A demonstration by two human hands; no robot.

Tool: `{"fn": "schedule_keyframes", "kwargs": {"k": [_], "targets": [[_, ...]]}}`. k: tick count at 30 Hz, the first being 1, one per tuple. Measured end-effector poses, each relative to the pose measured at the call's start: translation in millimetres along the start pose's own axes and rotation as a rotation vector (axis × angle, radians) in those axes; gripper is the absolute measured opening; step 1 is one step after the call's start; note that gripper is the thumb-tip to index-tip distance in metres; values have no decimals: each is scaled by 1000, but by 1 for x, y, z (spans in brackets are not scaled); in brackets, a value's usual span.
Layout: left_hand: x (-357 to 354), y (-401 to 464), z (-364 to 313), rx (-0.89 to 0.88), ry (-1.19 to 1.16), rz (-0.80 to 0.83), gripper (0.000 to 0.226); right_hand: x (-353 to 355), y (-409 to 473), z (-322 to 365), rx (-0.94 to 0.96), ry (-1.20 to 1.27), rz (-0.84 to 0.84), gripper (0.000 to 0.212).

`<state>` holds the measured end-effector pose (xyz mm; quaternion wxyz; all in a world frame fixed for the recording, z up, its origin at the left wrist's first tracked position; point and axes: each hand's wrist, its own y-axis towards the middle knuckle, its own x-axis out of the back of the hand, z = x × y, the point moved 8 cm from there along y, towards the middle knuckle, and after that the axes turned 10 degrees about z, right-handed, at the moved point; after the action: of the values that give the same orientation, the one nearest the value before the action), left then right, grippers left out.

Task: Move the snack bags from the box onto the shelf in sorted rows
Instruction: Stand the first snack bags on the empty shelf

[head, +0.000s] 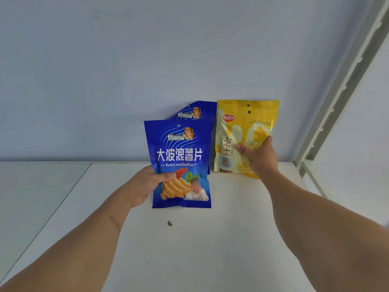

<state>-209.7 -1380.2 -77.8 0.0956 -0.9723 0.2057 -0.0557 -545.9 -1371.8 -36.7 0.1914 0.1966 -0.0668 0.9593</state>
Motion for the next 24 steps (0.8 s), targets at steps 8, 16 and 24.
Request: {"fn": "schedule_keyframes", "kwargs": {"k": [8, 16, 24], "targets": [[5, 12, -14, -5, -10, -42, 31, 16, -15, 3, 2, -176, -88, 112], [3, 27, -24, -35, 127, -52, 17, 10, -77, -33, -246, -691, -25, 114], [7, 33, -32, -91, 217, -95, 29, -8, -81, -23, -257, -835, 146, 88]]}}
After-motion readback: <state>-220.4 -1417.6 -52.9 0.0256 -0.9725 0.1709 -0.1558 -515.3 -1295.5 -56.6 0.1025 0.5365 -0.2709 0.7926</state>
